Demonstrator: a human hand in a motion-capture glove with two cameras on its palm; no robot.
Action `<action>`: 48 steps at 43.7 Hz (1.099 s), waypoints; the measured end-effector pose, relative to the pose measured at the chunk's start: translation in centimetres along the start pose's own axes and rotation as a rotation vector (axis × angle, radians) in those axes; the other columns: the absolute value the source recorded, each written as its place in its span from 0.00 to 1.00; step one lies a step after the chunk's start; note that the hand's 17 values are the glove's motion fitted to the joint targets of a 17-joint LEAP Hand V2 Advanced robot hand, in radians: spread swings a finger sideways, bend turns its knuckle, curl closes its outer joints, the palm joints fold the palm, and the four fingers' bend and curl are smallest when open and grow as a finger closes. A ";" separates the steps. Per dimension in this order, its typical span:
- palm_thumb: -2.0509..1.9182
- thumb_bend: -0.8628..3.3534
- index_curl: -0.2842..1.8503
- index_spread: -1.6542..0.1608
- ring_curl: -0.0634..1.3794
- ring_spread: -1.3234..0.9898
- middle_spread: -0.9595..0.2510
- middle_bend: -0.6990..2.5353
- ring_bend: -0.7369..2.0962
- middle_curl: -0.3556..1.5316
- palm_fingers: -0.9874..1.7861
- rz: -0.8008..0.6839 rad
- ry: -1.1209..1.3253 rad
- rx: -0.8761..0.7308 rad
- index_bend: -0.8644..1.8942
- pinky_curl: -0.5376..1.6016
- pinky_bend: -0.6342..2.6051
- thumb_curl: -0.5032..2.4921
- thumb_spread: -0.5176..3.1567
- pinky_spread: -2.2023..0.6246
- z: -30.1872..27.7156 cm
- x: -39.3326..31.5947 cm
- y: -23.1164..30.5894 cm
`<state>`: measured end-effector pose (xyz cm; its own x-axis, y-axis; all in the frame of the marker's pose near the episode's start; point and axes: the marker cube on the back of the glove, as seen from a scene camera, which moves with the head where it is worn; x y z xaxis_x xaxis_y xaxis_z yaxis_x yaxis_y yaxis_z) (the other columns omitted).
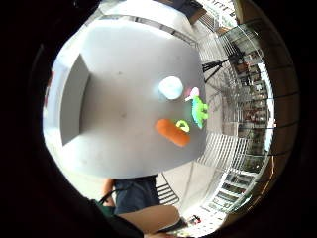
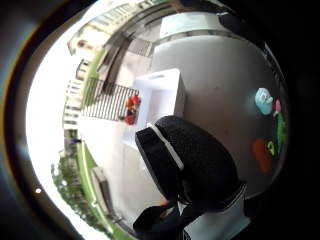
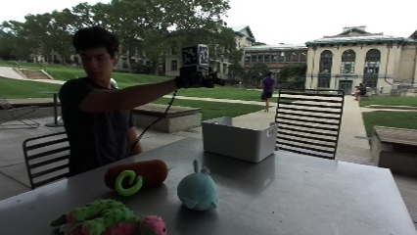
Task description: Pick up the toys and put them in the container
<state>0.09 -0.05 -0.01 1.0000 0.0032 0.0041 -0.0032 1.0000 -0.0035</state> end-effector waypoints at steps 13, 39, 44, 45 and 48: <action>0.50 0.19 0.21 0.80 0.07 0.50 0.75 0.29 0.32 0.27 0.39 0.002 0.030 -0.006 0.40 0.34 0.34 0.18 0.41 0.76 0.1 0.9 -0.1; 0.48 0.18 0.29 0.78 0.13 0.47 0.70 0.28 0.33 0.34 0.35 0.123 0.153 -0.034 0.40 0.37 0.33 0.20 0.40 0.77 7.3 24.2 7.3; 0.48 0.18 0.29 0.77 0.14 0.47 0.69 0.29 0.33 0.35 0.35 0.150 0.114 -0.084 0.40 0.38 0.32 0.21 0.38 0.77 11.9 27.1 9.0; 0.48 0.18 0.30 0.77 0.14 0.47 0.69 0.29 0.32 0.35 0.35 0.159 0.111 -0.094 0.40 0.38 0.32 0.21 0.38 0.78 12.8 27.5 9.4; 0.48 0.18 0.30 0.77 0.14 0.47 0.69 0.29 0.32 0.35 0.35 0.194 0.109 -0.121 0.40 0.38 0.32 0.21 0.38 0.78 15.7 28.5 10.3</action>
<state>28.48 10.39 15.73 0.9752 0.1884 -0.1159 -0.2015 0.9729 -0.1138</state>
